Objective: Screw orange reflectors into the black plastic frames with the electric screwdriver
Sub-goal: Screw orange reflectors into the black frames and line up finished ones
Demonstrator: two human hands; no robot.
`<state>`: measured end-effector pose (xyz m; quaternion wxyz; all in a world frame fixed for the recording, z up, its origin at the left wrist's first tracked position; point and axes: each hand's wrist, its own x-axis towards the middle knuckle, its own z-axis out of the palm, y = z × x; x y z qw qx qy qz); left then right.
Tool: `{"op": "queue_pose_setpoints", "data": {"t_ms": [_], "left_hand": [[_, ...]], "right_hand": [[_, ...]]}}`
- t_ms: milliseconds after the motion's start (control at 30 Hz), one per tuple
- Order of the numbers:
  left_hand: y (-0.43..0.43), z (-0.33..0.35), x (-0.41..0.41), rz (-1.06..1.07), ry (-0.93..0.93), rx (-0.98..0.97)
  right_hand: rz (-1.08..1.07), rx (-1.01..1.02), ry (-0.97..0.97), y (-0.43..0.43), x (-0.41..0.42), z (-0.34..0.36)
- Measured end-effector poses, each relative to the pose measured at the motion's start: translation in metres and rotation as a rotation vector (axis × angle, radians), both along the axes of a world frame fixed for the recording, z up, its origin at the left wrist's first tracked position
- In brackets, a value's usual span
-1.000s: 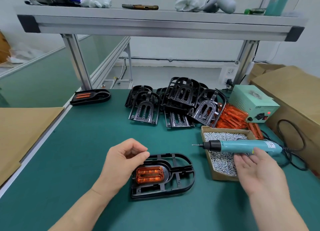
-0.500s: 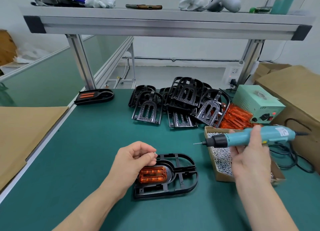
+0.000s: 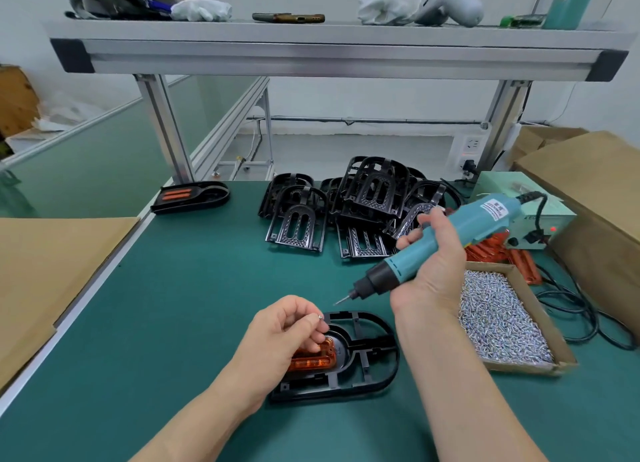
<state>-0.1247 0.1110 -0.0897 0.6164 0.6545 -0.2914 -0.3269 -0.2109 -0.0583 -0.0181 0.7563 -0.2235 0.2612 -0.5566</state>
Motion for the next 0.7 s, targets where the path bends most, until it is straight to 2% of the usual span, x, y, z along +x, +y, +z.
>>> {"op": "queue_pose_setpoints", "data": {"t_ms": [267,700], "left_hand": [[-0.001,-0.001,0.000,0.006,0.016,0.001],[0.003,-0.001,0.001,0.018,0.045,-0.027]], "right_hand": [[-0.070,-0.079,0.093,0.015,0.016,-0.002],[-0.081,-0.157,0.094,0.028,0.017,-0.004]]}}
